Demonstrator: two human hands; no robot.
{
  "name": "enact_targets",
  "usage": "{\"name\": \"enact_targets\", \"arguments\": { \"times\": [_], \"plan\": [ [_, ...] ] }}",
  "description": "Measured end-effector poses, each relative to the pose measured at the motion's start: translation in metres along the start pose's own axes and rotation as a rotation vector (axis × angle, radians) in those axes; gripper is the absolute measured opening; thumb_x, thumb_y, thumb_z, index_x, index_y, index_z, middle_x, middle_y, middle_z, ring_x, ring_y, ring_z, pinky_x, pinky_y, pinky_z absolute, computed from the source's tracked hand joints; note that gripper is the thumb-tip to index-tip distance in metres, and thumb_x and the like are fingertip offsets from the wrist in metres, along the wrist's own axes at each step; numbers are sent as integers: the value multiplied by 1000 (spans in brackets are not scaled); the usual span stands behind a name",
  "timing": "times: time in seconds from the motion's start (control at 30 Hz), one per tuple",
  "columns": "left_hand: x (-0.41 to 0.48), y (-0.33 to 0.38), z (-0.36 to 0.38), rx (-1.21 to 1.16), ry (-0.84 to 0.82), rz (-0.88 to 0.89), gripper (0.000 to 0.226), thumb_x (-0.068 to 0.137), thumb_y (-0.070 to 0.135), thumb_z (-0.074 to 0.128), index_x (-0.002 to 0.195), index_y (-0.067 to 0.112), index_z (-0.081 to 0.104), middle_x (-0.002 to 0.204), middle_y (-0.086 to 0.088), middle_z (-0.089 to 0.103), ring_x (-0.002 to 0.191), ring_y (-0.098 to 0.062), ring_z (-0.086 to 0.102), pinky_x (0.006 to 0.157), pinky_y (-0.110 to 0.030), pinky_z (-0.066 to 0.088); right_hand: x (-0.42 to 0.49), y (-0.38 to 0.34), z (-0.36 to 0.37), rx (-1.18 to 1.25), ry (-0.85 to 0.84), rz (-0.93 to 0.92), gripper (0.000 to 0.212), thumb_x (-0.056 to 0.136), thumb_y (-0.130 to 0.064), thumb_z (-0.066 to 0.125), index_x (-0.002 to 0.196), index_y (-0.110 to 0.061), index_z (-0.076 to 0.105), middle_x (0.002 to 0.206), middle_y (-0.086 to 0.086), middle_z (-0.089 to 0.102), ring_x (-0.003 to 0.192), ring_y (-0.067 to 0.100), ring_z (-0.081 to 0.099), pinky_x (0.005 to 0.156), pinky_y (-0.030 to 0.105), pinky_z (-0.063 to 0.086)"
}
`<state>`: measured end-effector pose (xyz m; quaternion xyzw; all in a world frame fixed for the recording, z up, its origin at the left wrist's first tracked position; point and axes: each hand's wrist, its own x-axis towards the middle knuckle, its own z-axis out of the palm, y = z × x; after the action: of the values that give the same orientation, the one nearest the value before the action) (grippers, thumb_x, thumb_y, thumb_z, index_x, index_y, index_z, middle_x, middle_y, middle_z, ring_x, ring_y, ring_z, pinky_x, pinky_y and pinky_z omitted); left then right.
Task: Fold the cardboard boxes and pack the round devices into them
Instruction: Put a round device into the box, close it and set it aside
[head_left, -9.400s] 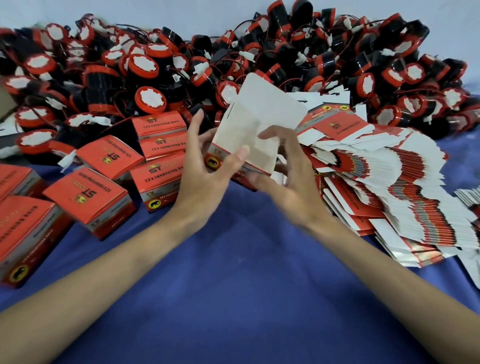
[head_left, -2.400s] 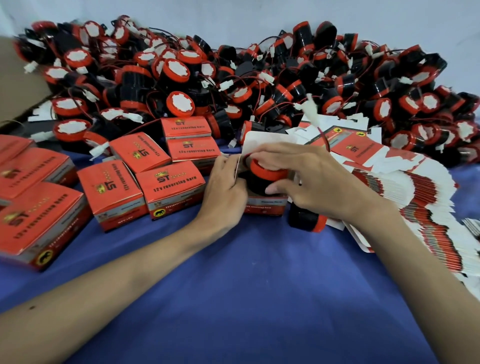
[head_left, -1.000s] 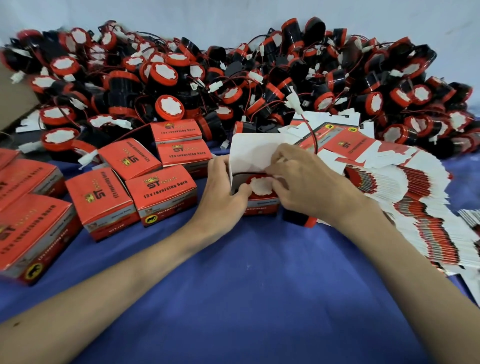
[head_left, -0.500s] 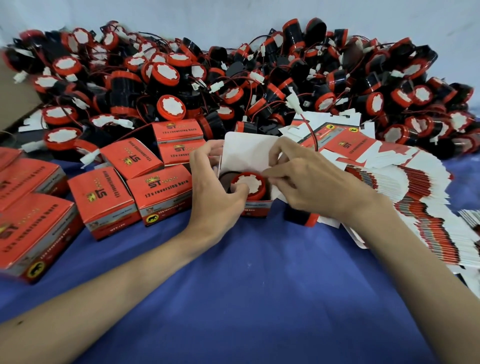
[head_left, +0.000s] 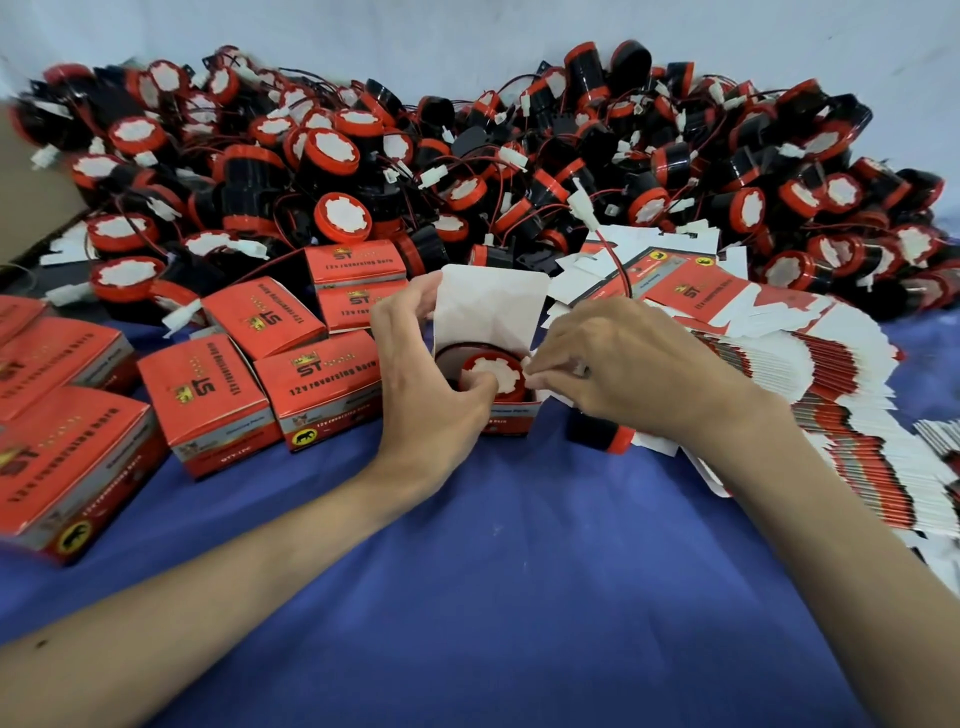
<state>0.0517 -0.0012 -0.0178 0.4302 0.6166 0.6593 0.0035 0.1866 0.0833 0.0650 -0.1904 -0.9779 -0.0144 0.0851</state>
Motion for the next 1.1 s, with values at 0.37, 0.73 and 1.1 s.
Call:
{"name": "enact_targets", "arguments": {
  "times": [0.37, 0.73, 1.1],
  "plan": [
    [1, 1, -3, 29, 27, -6, 76, 64, -11, 64, 123, 28, 40, 123, 1, 42, 114, 2, 41, 98, -8, 32, -1, -14, 11, -127, 76, 87, 32, 97, -40, 43, 107, -26, 70, 106, -10, 63, 105, 16, 54, 71, 32, 50],
    [2, -1, 0, -29, -51, 7, 62, 67, -4, 59, 122, 21, 42, 119, 8, 40, 117, -5, 41, 102, -15, 32, -5, -6, 22, 20, 89, 92, 30, 93, -39, 57, 109, -15, 64, 103, 0, 65, 105, 20, 49, 86, 39, 46],
    [4, -2, 1, -70, -226, -182, 47, 72, 24, 57, 116, 31, 43, 125, 7, 43, 117, 1, 44, 99, -17, 38, -7, -2, 34, 178, 222, 84, 15, 87, -26, 70, 91, -14, 78, 98, -4, 70, 98, 13, 46, 83, 32, 45]
  ]
}}
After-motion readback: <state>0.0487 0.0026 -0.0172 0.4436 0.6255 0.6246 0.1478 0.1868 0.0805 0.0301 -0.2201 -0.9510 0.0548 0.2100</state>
